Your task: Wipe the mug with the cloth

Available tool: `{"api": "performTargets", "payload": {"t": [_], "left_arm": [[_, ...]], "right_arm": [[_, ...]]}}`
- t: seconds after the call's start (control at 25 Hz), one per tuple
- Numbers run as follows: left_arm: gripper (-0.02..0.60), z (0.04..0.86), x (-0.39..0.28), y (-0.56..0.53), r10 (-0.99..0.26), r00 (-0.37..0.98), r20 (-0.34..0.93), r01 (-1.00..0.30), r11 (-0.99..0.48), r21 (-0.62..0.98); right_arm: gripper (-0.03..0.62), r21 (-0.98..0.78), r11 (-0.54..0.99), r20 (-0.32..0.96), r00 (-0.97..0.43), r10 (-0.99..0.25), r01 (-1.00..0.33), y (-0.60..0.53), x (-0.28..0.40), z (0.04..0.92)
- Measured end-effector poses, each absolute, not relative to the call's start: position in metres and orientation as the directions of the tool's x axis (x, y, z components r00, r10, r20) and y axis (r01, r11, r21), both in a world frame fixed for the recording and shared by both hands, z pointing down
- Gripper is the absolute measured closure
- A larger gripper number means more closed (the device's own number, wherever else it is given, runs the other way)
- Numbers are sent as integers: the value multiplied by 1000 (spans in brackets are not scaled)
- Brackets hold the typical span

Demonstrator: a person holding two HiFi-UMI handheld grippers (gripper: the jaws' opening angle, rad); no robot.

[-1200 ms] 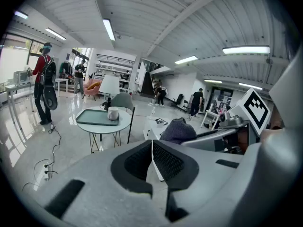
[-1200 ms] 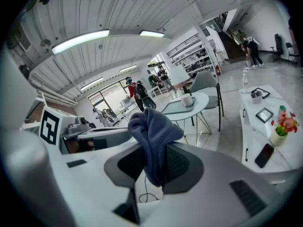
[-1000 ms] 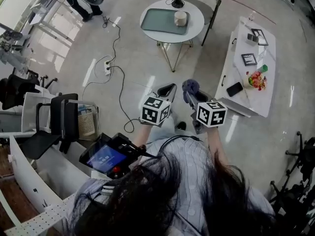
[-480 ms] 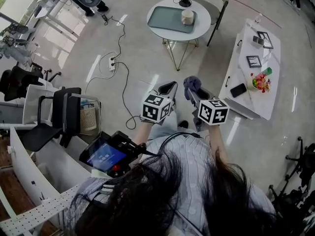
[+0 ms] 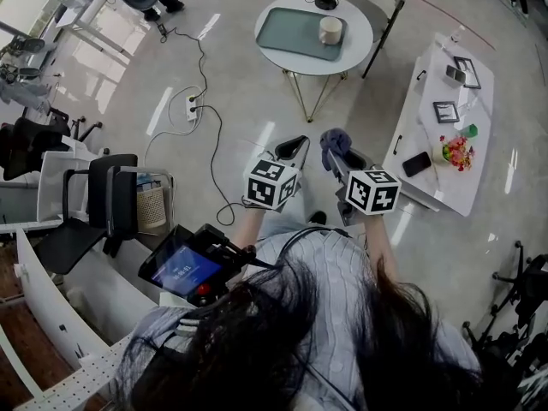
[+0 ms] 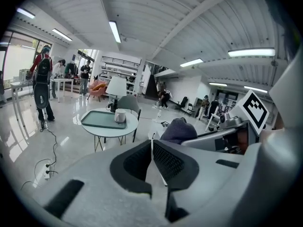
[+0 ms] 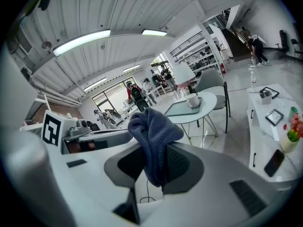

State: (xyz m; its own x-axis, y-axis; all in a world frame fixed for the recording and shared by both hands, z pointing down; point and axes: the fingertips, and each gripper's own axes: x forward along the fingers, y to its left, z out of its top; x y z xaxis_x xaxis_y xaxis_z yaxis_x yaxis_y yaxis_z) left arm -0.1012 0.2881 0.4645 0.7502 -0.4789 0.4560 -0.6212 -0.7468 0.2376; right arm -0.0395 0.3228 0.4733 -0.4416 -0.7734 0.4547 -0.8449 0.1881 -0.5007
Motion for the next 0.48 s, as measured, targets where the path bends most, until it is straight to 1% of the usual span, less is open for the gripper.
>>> {"api": "performTargets", "payload": {"t": [0.48], "left_arm": [[560, 473, -79, 165, -390, 784, 482, -552, -794, 254]], "right_arm": [[496, -504, 117, 492, -396, -775, -856, 203, -22, 478]]}}
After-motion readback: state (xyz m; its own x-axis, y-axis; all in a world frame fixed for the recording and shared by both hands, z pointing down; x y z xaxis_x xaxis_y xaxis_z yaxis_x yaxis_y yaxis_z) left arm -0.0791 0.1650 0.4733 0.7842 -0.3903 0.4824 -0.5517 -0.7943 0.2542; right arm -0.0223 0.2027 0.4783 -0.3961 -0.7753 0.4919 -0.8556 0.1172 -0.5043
